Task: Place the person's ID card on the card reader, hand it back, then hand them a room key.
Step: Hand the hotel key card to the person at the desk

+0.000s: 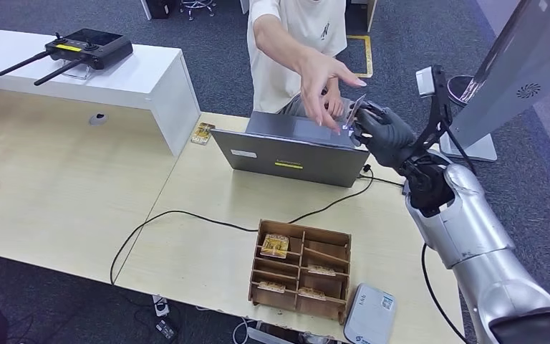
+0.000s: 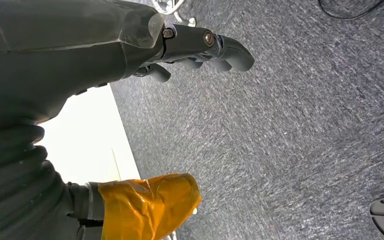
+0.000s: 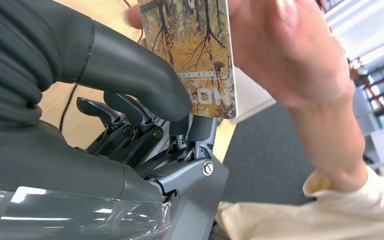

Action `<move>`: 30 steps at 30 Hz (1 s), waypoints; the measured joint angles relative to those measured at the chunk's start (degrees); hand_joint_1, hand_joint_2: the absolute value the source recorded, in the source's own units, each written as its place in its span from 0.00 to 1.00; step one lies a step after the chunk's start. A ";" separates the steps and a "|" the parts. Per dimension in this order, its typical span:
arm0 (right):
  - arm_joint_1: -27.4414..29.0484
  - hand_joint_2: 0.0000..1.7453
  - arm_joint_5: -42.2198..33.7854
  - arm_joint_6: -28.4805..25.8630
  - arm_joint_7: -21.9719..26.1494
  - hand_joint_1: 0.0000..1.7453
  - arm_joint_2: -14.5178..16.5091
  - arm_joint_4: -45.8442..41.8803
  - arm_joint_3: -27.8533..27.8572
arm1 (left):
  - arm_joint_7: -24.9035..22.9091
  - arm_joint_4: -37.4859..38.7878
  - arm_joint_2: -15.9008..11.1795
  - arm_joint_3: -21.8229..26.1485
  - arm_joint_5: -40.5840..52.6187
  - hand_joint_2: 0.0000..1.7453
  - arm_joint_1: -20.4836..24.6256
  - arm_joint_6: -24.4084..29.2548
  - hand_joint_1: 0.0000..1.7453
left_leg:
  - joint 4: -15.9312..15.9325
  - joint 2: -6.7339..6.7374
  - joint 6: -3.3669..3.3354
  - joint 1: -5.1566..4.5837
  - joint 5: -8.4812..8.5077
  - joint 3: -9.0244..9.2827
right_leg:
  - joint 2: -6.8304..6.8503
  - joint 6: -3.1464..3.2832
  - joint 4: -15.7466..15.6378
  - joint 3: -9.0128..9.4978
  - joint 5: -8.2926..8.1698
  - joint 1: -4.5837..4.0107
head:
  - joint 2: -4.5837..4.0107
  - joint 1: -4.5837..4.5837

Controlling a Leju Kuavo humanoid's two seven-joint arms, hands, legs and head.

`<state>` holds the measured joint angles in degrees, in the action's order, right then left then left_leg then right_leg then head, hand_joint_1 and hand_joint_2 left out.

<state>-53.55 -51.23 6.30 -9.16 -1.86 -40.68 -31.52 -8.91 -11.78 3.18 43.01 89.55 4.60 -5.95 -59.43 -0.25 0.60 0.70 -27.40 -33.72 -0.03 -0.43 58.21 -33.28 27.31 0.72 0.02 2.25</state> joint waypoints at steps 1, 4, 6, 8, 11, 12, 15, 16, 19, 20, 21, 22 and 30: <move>-0.24 1.00 0.52 -0.84 -0.02 1.00 0.08 0.45 -0.11 | -0.14 0.00 0.07 -0.11 0.06 1.00 0.11 -0.02 0.00 | 0.00 0.00 0.00 0.00 0.00 0.00 | 0.00 0.01 0.00 0.00 -0.01 0.00 | 0.00 -0.01; -0.95 1.00 2.12 -3.63 0.22 1.00 0.51 1.60 -0.39 | -0.44 0.00 0.20 -0.50 0.14 1.00 0.34 -0.02 0.00 | 0.00 0.01 0.00 0.00 0.00 0.00 | -0.01 0.01 0.00 0.00 -0.01 0.00 | 0.00 0.00; -1.30 1.00 3.14 -5.64 0.55 1.00 0.89 2.21 -0.53 | -0.54 0.00 0.24 -0.79 0.14 1.00 0.44 -0.02 0.00 | 0.00 0.01 0.00 0.01 0.00 0.00 | -0.01 0.01 0.00 -0.01 -0.01 0.00 | 0.00 0.00; -1.47 1.00 4.02 -7.45 0.95 1.00 1.26 2.66 -0.65 | -0.61 0.00 0.25 -1.00 0.13 1.00 0.51 -0.01 0.00 | 0.00 0.00 0.00 0.01 0.00 0.01 | -0.01 0.01 0.00 -0.01 -0.01 0.00 | 0.00 0.00; -1.51 1.00 5.07 -9.09 1.33 1.00 1.73 2.95 -0.78 | -0.67 0.00 0.27 -1.14 0.07 1.00 0.55 0.00 0.00 | 0.00 0.01 0.00 0.02 0.00 0.01 | -0.02 0.01 0.00 -0.01 -0.01 0.00 | 0.00 0.00; -1.51 1.00 5.34 -9.37 1.35 1.00 1.84 2.99 -0.80 | -0.67 0.00 0.28 -1.16 0.05 1.00 0.55 0.00 0.00 | 0.00 0.01 0.00 0.02 0.00 0.01 | -0.01 0.01 0.00 -0.01 -0.01 0.00 | 0.00 0.01; -1.52 1.00 5.96 -9.79 1.32 0.39 2.06 3.18 -0.79 | -0.68 0.00 0.32 -1.23 -0.01 1.00 0.56 0.01 0.00 | 0.00 0.00 0.01 0.02 0.01 0.01 | 0.00 0.01 0.00 -0.01 -0.01 0.00 | 0.00 0.00; -1.51 1.00 6.18 -9.74 1.24 0.14 2.11 3.25 -0.79 | -0.68 0.00 0.34 -1.25 -0.03 1.00 0.56 0.01 0.00 | 0.00 0.00 0.01 0.01 0.01 0.01 | 0.00 0.01 0.00 -0.01 -0.01 0.00 | 0.00 0.00; -1.46 1.00 7.02 -9.26 0.86 0.00 2.14 3.40 -0.80 | -0.69 0.00 0.43 -1.28 -0.08 1.00 0.57 0.00 0.00 | 0.00 0.01 0.01 0.00 0.01 0.01 | -0.01 0.01 -0.01 -0.01 -0.01 0.00 | 0.00 -0.02; -1.42 1.00 7.28 -9.11 0.80 0.00 2.13 3.44 -0.79 | -0.69 0.00 0.46 -1.28 -0.12 1.00 0.57 0.00 0.00 | -0.01 0.01 0.01 0.00 0.01 0.01 | -0.01 0.01 -0.01 -0.01 -0.01 0.00 | 0.00 -0.01; -1.37 1.00 7.53 -8.97 0.78 0.00 2.13 3.50 -0.79 | -0.70 0.00 0.48 -1.29 -0.16 1.00 0.57 0.00 0.00 | -0.01 0.01 0.01 0.00 0.01 0.01 | -0.02 0.01 -0.01 -0.01 -0.01 0.00 | 0.00 -0.01; -1.30 1.00 7.73 -8.87 0.79 0.00 2.12 3.55 -0.79 | -0.72 0.00 0.50 -1.29 -0.21 1.00 0.57 0.00 0.00 | -0.01 0.01 0.01 0.00 0.01 0.01 | -0.02 0.01 -0.01 -0.01 -0.01 0.00 | 0.00 0.00; 1.56 1.00 8.52 -7.39 3.89 0.00 1.99 1.73 0.45 | -0.75 0.00 0.55 -1.30 -1.00 1.00 0.42 0.22 0.00 | -0.01 0.01 0.01 0.02 0.01 0.01 | -0.02 0.01 -0.01 -0.03 -0.01 0.00 | 0.00 -0.01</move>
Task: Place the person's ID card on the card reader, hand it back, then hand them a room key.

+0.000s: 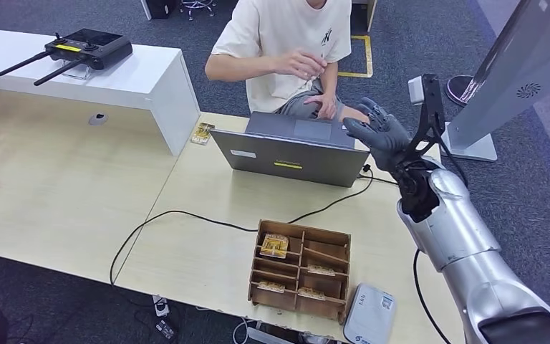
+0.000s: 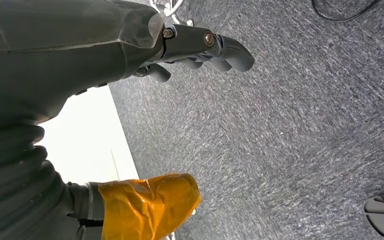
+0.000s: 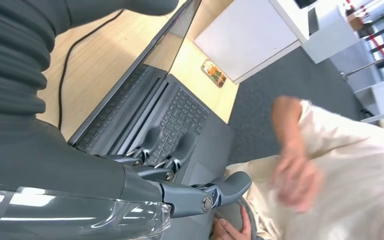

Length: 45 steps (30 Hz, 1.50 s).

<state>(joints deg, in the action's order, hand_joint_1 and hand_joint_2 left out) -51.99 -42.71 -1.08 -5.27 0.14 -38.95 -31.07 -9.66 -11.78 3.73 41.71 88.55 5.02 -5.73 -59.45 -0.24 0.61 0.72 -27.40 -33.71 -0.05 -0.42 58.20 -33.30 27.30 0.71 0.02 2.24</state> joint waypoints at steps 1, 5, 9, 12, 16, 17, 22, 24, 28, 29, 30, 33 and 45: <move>0.77 1.00 0.40 0.16 0.82 0.00 -0.04 -0.93 0.26 | 0.01 0.00 0.02 0.01 -0.28 1.00 -0.10 0.11 0.00 | 0.00 0.01 0.00 0.00 0.00 0.00 | -0.01 0.00 0.00 0.00 0.00 0.00 | 0.00 0.01; 5.69 1.00 3.84 0.19 6.08 0.00 -0.09 -7.38 1.49 | 0.43 0.00 0.11 0.01 -1.57 1.00 -0.82 0.69 0.00 | 0.00 0.03 -0.01 0.01 -0.01 0.00 | -0.02 0.01 -0.01 -0.02 0.01 0.00 | 0.00 0.01; 14.32 1.00 10.79 -1.56 10.68 0.00 -0.09 -18.85 3.02 | 1.08 0.00 0.21 0.15 -2.73 1.00 -1.53 1.33 0.00 | 0.02 -0.05 -0.01 0.01 -0.04 -0.03 | 0.05 -0.03 -0.01 -0.02 0.07 -0.01 | 0.00 0.00; 21.91 1.00 16.71 -2.60 13.55 0.00 -0.10 -28.87 4.09 | 1.33 0.00 0.23 0.47 -3.80 1.00 -1.95 1.49 0.00 | 0.03 -0.05 -0.02 0.01 -0.08 -0.04 | 0.05 -0.05 -0.03 -0.02 0.10 -0.01 | 0.00 0.01; 32.34 1.00 28.08 -6.04 16.79 0.00 -0.07 -43.52 4.17 | 1.78 0.00 0.23 1.31 -5.25 1.00 -2.37 1.57 0.00 | 0.04 -0.05 -0.02 0.00 -0.12 -0.06 | 0.07 -0.06 -0.04 -0.02 0.16 -0.01 | 0.00 0.00; 34.66 1.00 31.39 -7.28 17.39 0.00 -0.07 -46.92 3.97 | 1.97 0.00 0.23 1.55 -5.59 1.00 -2.52 1.60 0.00 | 0.04 -0.05 -0.02 0.00 -0.13 -0.06 | 0.07 -0.04 -0.04 -0.02 0.17 -0.01 | 0.00 -0.01; 45.28 1.00 45.97 -12.03 19.81 0.00 -0.20 -59.66 2.69 | 2.72 0.00 0.23 2.61 -6.50 1.00 -3.03 1.82 0.00 | 0.05 -0.03 -0.01 0.00 -0.17 -0.06 | 0.07 -0.01 -0.06 -0.02 0.22 -0.01 | 0.00 -0.01; 48.70 1.00 51.76 -13.89 20.36 0.00 -0.39 -62.66 2.24 | 2.91 0.00 0.23 3.05 -6.78 1.00 -3.16 1.95 0.00 | 0.05 -0.03 -0.01 0.00 -0.18 -0.05 | 0.07 -0.01 -0.06 -0.02 0.22 -0.01 | 0.00 0.01; 54.29 1.00 60.29 -16.87 21.00 0.75 -1.38 -66.25 1.29 | 3.12 0.00 0.23 3.60 -7.07 1.00 -3.44 2.08 0.00 | 0.05 -0.01 -0.01 0.00 -0.19 -0.04 | 0.05 -0.01 -0.06 -0.01 0.22 -0.01 | 0.00 0.00; 55.26 1.00 61.31 -17.28 21.02 0.97 -1.66 -66.68 1.05 | 3.14 0.00 0.24 3.77 -7.13 1.00 -3.49 2.11 0.00 | 0.05 -0.01 -0.01 0.00 -0.19 -0.04 | 0.05 -0.01 -0.06 0.00 0.22 0.00 | 0.00 0.01; 56.11 1.00 62.36 -17.77 20.98 1.00 -1.91 -66.93 0.83 | 3.14 0.00 0.25 3.96 -7.19 1.00 -3.53 2.13 0.00 | 0.05 0.00 -0.01 0.00 -0.18 -0.03 | 0.05 -0.01 -0.06 0.00 0.22 0.00 | 0.00 0.01; 58.21 1.00 65.63 -20.21 20.88 1.00 -2.82 -67.02 -0.14 | 3.14 0.00 0.28 4.46 -7.29 1.00 -3.65 2.16 0.00 | 0.05 0.00 -0.01 0.00 -0.18 -0.03 | 0.05 -0.01 -0.06 0.01 0.22 0.00 | 0.00 -0.01; 59.31 1.00 84.78 -34.03 17.09 0.96 -7.14 -61.90 -7.73 | 3.11 0.00 0.54 4.75 -6.59 1.00 -3.71 2.19 0.00 | 0.05 0.00 -0.01 0.00 -0.18 -0.03 | 0.05 -0.01 -0.06 0.01 0.22 0.00 | 0.00 0.00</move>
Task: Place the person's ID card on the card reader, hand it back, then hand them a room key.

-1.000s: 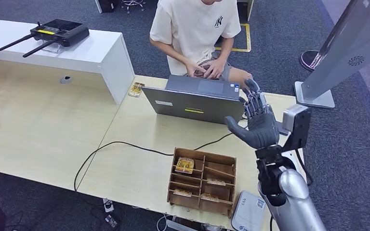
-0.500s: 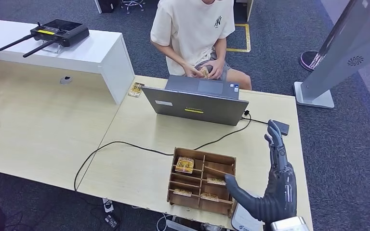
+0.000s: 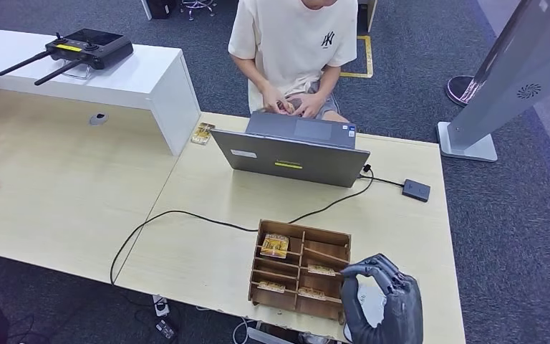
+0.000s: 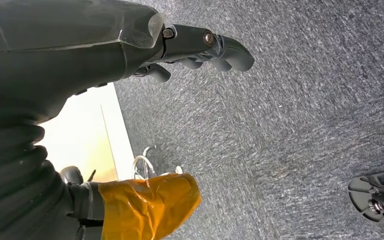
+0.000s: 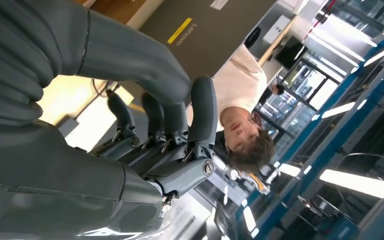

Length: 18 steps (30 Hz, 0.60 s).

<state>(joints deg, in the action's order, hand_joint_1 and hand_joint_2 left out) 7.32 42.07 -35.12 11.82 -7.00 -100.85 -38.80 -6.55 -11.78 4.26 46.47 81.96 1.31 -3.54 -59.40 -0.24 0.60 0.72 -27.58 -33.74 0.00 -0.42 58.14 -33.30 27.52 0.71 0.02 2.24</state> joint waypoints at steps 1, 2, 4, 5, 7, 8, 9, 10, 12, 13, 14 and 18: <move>-0.19 1.00 1.94 -1.02 -0.54 0.89 -0.18 0.78 -0.61 | -0.02 0.00 0.00 0.00 0.09 1.00 0.01 0.00 0.00 | 0.00 0.00 0.00 0.00 0.00 0.00 | 0.00 0.00 0.00 0.00 0.00 0.00 | 0.00 0.00; -0.43 1.00 3.90 -1.88 -1.10 0.77 -0.33 1.69 -1.21 | -0.04 0.00 0.00 0.00 0.20 1.00 0.04 -0.01 0.00 | 0.00 0.00 0.00 0.00 0.00 0.00 | 0.00 0.00 0.00 0.00 0.00 0.00 | 0.00 0.01; -1.05 1.00 7.47 -3.05 -2.36 0.52 -0.50 3.73 -2.39 | -0.09 0.00 0.00 0.00 0.41 1.00 0.08 -0.02 0.00 | 0.00 0.00 0.00 0.00 0.00 0.00 | 0.00 0.00 0.00 0.00 0.00 0.00 | 0.00 0.01; -1.45 1.00 9.18 -3.40 -2.98 0.40 -0.54 4.88 -2.98 | -0.11 0.00 -0.01 0.00 0.51 1.00 0.10 -0.02 0.00 | 0.00 0.00 0.00 0.00 0.00 0.01 | 0.00 0.00 0.00 0.00 0.00 0.00 | 0.00 0.01; -2.39 1.00 12.41 -3.71 -4.26 0.28 -0.57 7.35 -4.11 | -0.20 0.00 -0.02 -0.01 0.65 1.00 0.14 -0.03 0.00 | 0.00 0.01 0.00 0.01 0.00 0.01 | -0.01 0.00 0.00 0.00 0.00 0.00 | 0.00 0.00; -2.91 1.00 13.77 -3.70 -4.82 0.25 -0.57 8.60 -4.63 | -0.29 0.00 -0.02 -0.01 0.70 1.00 0.16 -0.04 0.00 | 0.00 0.01 0.00 0.00 0.01 0.02 | -0.01 0.00 0.00 0.01 0.00 0.00 | 0.00 0.01; -3.42 1.00 14.86 -3.58 -5.29 0.25 -0.58 9.83 -5.12 | -0.39 0.00 -0.02 -0.02 0.75 1.00 0.18 -0.04 0.00 | 0.00 0.01 0.01 0.00 0.01 0.02 | -0.01 0.00 0.00 0.01 0.00 0.00 | 0.00 0.01; -3.95 1.00 15.70 -3.40 -5.62 0.27 -0.60 11.03 -5.58 | -0.49 0.00 -0.02 -0.02 0.82 1.00 0.20 -0.05 0.00 | 0.00 0.01 0.01 0.00 0.01 0.02 | -0.01 0.00 0.00 0.01 0.00 0.00 | 0.00 0.01; -5.00 1.00 16.67 -2.88 -5.82 0.30 -0.61 13.39 -6.55 | -0.56 0.00 -0.02 -0.04 0.97 1.00 0.23 -0.06 0.00 | 0.00 0.01 0.01 0.00 0.01 0.02 | -0.02 0.00 0.00 0.01 0.00 0.00 | 0.00 0.01; -5.50 1.00 16.94 -2.60 -5.83 0.32 -0.61 14.59 -7.02 | -0.57 0.00 -0.02 -0.05 1.01 1.00 0.26 -0.07 0.00 | 0.00 0.01 0.01 0.00 0.01 0.02 | -0.01 0.00 0.00 0.01 0.00 0.00 | 0.00 0.01; -5.97 1.00 17.12 -2.38 -5.83 0.33 -0.61 15.80 -7.52 | -0.58 0.00 -0.02 -0.08 1.05 1.00 0.28 -0.07 0.00 | 0.00 0.01 0.01 0.00 0.01 0.02 | -0.01 0.00 0.00 0.01 0.00 0.00 | 0.00 0.01; -7.44 1.00 17.59 -1.96 -6.22 0.41 -0.61 19.77 -9.10 | -0.58 0.00 -0.02 -0.13 1.19 1.00 0.37 -0.07 0.00 | 0.00 0.01 0.01 0.00 0.01 0.01 | -0.01 0.00 0.00 0.01 0.00 0.00 | 0.00 0.00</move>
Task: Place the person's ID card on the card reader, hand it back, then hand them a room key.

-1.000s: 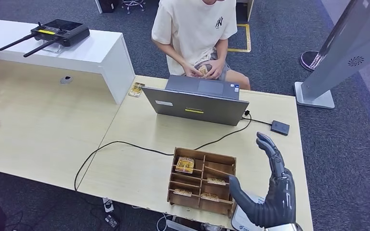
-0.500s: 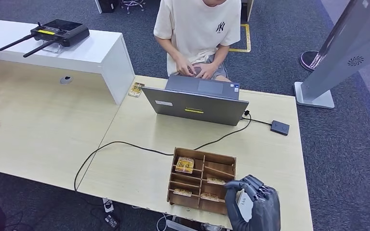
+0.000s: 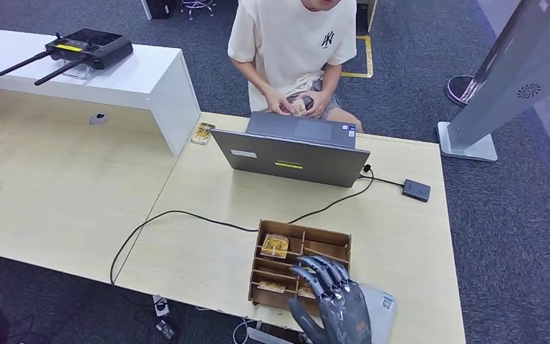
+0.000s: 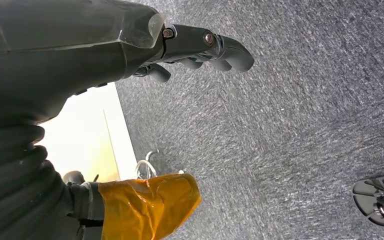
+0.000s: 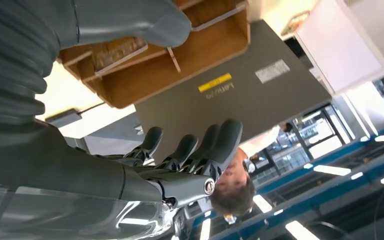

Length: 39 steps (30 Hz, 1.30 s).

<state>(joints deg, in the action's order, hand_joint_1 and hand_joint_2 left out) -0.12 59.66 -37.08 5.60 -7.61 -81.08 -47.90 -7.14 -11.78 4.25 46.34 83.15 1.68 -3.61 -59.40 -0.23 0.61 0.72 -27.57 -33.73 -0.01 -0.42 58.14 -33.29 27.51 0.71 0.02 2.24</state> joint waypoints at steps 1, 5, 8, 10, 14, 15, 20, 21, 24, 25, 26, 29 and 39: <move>-0.31 1.00 0.27 0.09 -0.33 0.45 0.01 0.88 -0.33 | -0.01 0.00 0.00 -0.02 0.08 1.00 0.04 0.00 0.00 | 0.00 0.00 0.00 0.00 0.00 0.00 | 0.00 0.00 0.00 0.00 0.00 0.00 | 0.00 0.00; -1.46 1.00 1.52 0.02 -2.01 0.65 0.08 3.86 -1.18 | 0.01 0.00 -0.01 -0.12 0.40 1.00 0.24 0.00 0.00 | 0.00 0.00 0.00 0.00 0.00 0.00 | 0.00 0.00 0.00 0.00 0.00 0.00 | 0.00 0.01; -2.00 1.00 2.56 -0.33 -3.52 0.75 0.09 5.46 -1.39 | 0.02 0.00 -0.01 -0.16 0.50 1.00 0.39 0.02 0.00 | 0.00 -0.01 0.00 0.00 0.00 0.00 | 0.01 0.00 0.00 0.00 0.00 0.00 | 0.00 0.01; -2.12 1.00 3.21 -0.56 -4.43 0.69 0.09 6.16 -1.41 | 0.07 0.00 -0.01 -0.17 0.51 1.00 0.42 0.02 0.00 | 0.00 -0.01 0.00 0.00 0.00 0.00 | 0.01 0.00 0.00 0.00 0.00 0.00 | 0.00 0.00; -2.14 1.00 4.19 -1.04 -5.65 0.60 0.09 6.76 -1.39 | 0.12 0.00 -0.01 -0.18 0.49 1.00 0.42 0.04 0.00 | 0.00 0.00 0.00 0.00 0.00 0.00 | 0.01 0.00 0.00 0.00 0.00 0.00 | 0.00 0.00; -2.12 1.00 4.34 -1.12 -5.89 0.60 0.09 6.80 -1.36 | 0.13 0.00 -0.01 -0.18 0.47 1.00 0.42 0.04 0.00 | 0.00 0.00 0.00 0.00 0.00 0.00 | 0.01 0.00 0.00 0.00 0.00 0.00 | 0.00 0.00; -1.67 1.00 5.33 -1.26 -7.09 0.52 0.09 6.76 -0.74 | 0.15 0.00 -0.01 -0.18 0.36 1.00 0.41 0.04 0.00 | 0.00 0.00 0.00 0.00 0.00 0.00 | 0.01 0.00 0.00 -0.01 0.00 0.00 | 0.00 0.01; -1.55 1.00 5.50 -1.28 -7.37 0.49 0.08 6.68 -0.61 | 0.16 0.00 -0.01 -0.18 0.34 1.00 0.41 0.05 0.00 | 0.00 0.00 0.00 0.00 0.00 0.00 | 0.01 0.00 0.00 -0.01 0.00 0.00 | 0.00 0.01; -1.14 1.00 5.97 -1.44 -8.26 0.47 0.05 6.18 -0.31 | 0.24 0.00 -0.01 -0.18 0.28 1.00 0.40 0.07 0.00 | 0.00 0.00 0.00 0.00 0.00 0.00 | 0.00 0.00 0.00 -0.01 0.00 0.00 | 0.00 0.01; -0.99 1.00 6.14 -1.52 -8.58 0.47 0.05 5.94 -0.15 | 0.28 0.00 -0.01 -0.18 0.27 1.00 0.40 0.07 0.00 | 0.00 0.00 0.00 0.00 0.00 0.00 | 0.01 0.00 0.00 -0.01 0.00 0.00 | 0.00 0.01; -0.83 1.00 6.30 -1.58 -8.91 0.48 0.04 5.67 0.07 | 0.34 0.00 -0.01 -0.18 0.27 1.00 0.40 0.07 0.00 | 0.00 0.00 0.00 0.00 0.00 0.00 | 0.01 0.00 0.00 -0.01 0.00 0.00 | 0.00 0.01; -0.47 1.00 6.89 -1.66 -9.66 0.55 0.00 4.89 0.73 | 0.50 0.00 -0.01 -0.18 0.27 1.00 0.39 0.07 0.00 | 0.00 0.00 0.00 0.00 0.00 0.00 | 0.00 0.00 0.00 -0.01 0.00 0.00 | 0.00 0.01; -0.40 1.00 9.93 -1.18 -10.95 0.50 0.02 2.58 3.25 | 0.62 0.00 -0.10 -0.19 0.72 1.00 0.39 0.03 0.00 | 0.00 0.00 0.00 0.00 0.00 0.00 | 0.00 0.00 0.00 0.00 0.00 0.00 | 0.00 0.01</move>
<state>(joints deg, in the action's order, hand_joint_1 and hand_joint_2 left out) -0.52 69.59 -38.26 -5.36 -7.58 -78.50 -44.65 -6.51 -11.78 4.15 46.15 83.87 2.07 -3.58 -59.40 -0.24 0.61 0.72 -27.57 -33.74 -0.01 -0.42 58.14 -33.29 27.51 0.71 0.02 2.25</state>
